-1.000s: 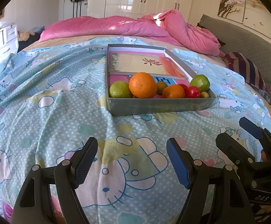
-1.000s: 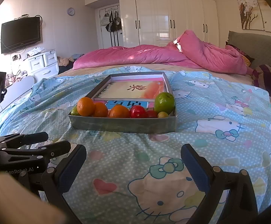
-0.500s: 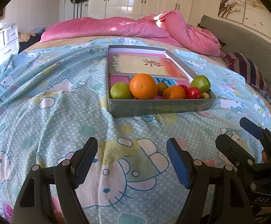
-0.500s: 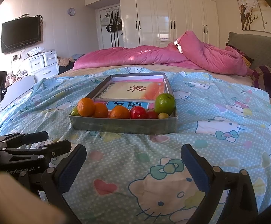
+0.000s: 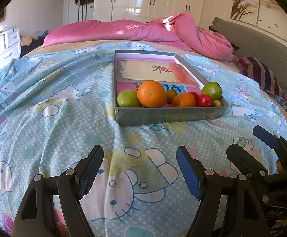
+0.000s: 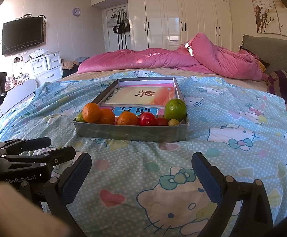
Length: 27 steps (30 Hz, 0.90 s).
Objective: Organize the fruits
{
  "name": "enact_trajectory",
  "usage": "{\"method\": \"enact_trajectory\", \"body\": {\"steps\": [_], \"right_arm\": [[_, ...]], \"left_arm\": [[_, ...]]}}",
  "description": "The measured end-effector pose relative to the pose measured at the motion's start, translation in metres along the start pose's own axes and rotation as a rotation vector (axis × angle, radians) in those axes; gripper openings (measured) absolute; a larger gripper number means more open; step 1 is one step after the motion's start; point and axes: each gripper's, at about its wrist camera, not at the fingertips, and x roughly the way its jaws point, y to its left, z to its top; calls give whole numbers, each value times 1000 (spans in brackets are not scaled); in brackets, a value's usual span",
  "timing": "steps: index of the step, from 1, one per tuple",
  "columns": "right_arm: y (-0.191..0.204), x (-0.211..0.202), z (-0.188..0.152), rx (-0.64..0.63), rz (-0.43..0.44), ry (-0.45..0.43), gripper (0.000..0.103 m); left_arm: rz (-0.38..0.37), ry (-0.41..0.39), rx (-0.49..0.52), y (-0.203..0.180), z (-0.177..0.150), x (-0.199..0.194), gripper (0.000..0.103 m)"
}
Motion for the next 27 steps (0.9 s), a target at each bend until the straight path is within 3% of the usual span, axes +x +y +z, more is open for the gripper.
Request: {"method": "enact_trajectory", "body": {"steps": [27], "right_arm": [[3,-2,0,-15,-2,-13,102]], "left_arm": [[5,-17,8,-1,3,-4,77]]}}
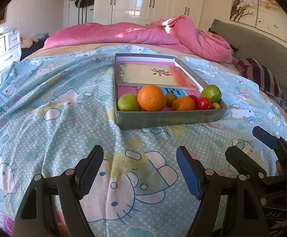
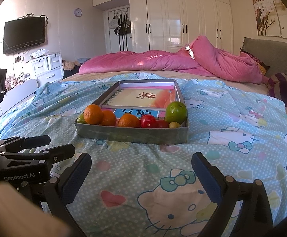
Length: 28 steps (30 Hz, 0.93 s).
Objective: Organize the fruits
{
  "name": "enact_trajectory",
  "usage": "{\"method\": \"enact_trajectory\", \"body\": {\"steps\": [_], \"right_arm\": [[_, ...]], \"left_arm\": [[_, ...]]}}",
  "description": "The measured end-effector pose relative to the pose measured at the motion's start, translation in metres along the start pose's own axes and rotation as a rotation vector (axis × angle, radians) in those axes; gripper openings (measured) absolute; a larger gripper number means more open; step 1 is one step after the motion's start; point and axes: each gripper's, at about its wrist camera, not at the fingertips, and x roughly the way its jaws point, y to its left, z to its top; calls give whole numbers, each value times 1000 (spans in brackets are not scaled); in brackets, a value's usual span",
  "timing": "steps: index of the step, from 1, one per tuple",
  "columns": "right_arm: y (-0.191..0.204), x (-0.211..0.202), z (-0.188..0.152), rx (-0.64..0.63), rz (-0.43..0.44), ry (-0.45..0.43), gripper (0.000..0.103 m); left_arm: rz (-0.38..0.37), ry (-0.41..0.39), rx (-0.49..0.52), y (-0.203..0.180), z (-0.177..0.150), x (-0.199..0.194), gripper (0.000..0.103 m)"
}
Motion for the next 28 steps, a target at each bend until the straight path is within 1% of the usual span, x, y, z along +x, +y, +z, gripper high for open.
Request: {"method": "enact_trajectory", "body": {"steps": [17,24,26,28], "right_arm": [[0,0,0,0,-1,-1,102],[-9,3,2,31,-12,2,102],[-16,4,4,57,-24,3,102],[-29,4,8,95,-40,-6,102]], "left_arm": [[0,-9,2,0,1,-2,77],[-4,-7,-30,9,6,0,77],[5,-18,-41,16,11,-1,77],[40,-41,-59,28,19,-1,77]]}}
